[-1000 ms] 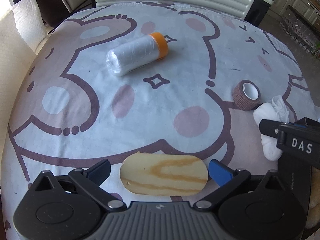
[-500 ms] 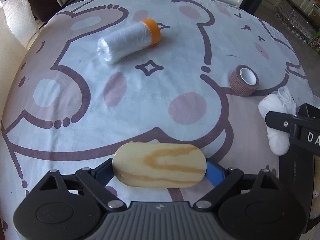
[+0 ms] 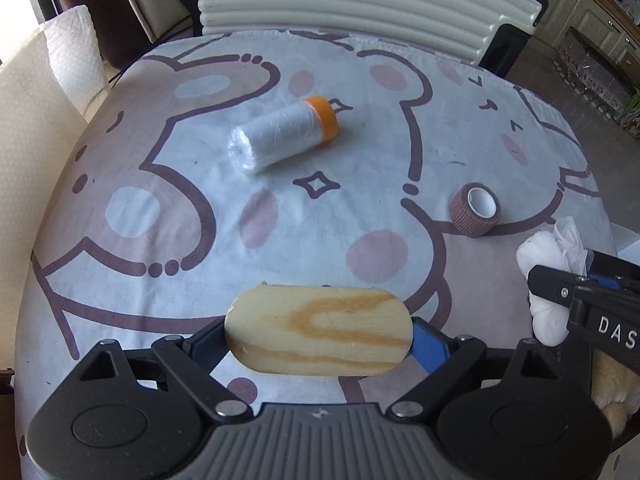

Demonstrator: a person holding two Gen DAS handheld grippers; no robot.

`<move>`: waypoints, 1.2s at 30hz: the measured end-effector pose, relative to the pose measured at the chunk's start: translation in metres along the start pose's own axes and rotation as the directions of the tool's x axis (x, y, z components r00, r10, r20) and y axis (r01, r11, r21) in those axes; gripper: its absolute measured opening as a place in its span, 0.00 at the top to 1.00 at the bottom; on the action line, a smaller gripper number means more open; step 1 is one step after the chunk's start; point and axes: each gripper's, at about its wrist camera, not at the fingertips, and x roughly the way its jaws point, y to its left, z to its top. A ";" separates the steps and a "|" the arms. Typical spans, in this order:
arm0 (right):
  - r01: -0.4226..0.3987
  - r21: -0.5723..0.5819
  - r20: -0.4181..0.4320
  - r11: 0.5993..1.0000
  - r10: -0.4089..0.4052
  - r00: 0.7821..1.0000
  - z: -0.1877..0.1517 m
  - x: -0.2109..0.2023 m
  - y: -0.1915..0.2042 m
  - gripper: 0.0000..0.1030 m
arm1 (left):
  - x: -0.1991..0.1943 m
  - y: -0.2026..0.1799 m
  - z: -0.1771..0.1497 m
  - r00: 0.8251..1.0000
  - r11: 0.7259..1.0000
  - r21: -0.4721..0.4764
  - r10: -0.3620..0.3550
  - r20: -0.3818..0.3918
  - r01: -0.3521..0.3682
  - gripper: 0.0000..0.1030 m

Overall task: Organize objects
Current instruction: 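Lift the wooden block and tissue with both tools and carry them over the black box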

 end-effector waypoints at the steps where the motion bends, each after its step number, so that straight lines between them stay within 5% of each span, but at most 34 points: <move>1: -0.002 -0.002 0.004 1.000 0.002 1.000 0.000 -0.004 0.000 0.74 | -0.006 0.000 0.000 1.000 1.000 -0.003 -0.001 0.010 0.001 0.10; 19: -0.010 0.016 0.102 1.000 0.008 0.995 -0.017 -0.081 -0.005 0.74 | -0.096 0.005 -0.014 0.986 0.999 -0.036 -0.005 0.168 0.011 0.10; 36: -0.023 0.019 0.173 1.000 0.019 0.985 -0.029 -0.125 -0.009 0.74 | -0.136 0.014 -0.028 0.971 0.997 -0.078 0.017 0.237 0.002 0.10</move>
